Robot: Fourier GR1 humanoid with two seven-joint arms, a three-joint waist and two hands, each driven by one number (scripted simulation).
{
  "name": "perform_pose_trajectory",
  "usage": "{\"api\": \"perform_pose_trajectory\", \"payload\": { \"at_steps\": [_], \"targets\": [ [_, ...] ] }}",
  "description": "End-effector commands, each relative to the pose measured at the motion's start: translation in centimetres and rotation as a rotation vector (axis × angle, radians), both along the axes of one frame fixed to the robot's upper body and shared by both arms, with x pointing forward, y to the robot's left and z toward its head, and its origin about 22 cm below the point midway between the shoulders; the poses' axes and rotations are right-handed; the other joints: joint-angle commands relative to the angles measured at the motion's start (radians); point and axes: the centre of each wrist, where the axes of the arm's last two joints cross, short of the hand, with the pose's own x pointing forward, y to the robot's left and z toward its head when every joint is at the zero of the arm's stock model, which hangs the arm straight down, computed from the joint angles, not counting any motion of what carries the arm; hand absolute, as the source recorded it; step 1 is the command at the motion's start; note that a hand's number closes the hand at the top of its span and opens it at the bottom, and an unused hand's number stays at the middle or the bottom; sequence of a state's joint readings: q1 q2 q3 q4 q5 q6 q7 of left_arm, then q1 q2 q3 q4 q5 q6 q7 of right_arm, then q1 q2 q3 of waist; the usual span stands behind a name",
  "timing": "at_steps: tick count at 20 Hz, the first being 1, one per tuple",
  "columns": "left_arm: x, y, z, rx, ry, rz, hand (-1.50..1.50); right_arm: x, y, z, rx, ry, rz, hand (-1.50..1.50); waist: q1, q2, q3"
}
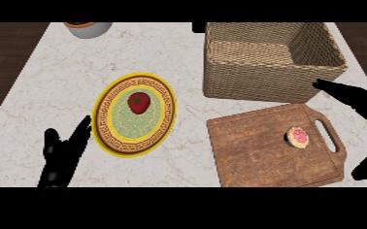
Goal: Pick the cupcake from the cutting board and place it in the basket
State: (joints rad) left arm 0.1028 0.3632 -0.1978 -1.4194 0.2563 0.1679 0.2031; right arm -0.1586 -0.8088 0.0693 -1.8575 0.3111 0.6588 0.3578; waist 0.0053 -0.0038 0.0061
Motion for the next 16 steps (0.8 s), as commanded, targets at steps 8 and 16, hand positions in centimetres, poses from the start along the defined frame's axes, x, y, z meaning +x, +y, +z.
{"api": "perform_pose_trajectory", "payload": {
  "at_steps": [8,16],
  "targets": [
    [0.0,0.9,-0.6,0.008,0.068,0.011,0.0,-0.5,0.3,-6.1,-0.001,-0.017,0.029,-1.5,-0.005,0.004,-0.006],
    [-1.5,0.4,-1.5,-0.007,0.083,0.01,0.0,0.5,-0.8,-7.7,0.014,-0.017,-0.003,-1.5,-0.003,0.004,-0.006]
  ]
}}
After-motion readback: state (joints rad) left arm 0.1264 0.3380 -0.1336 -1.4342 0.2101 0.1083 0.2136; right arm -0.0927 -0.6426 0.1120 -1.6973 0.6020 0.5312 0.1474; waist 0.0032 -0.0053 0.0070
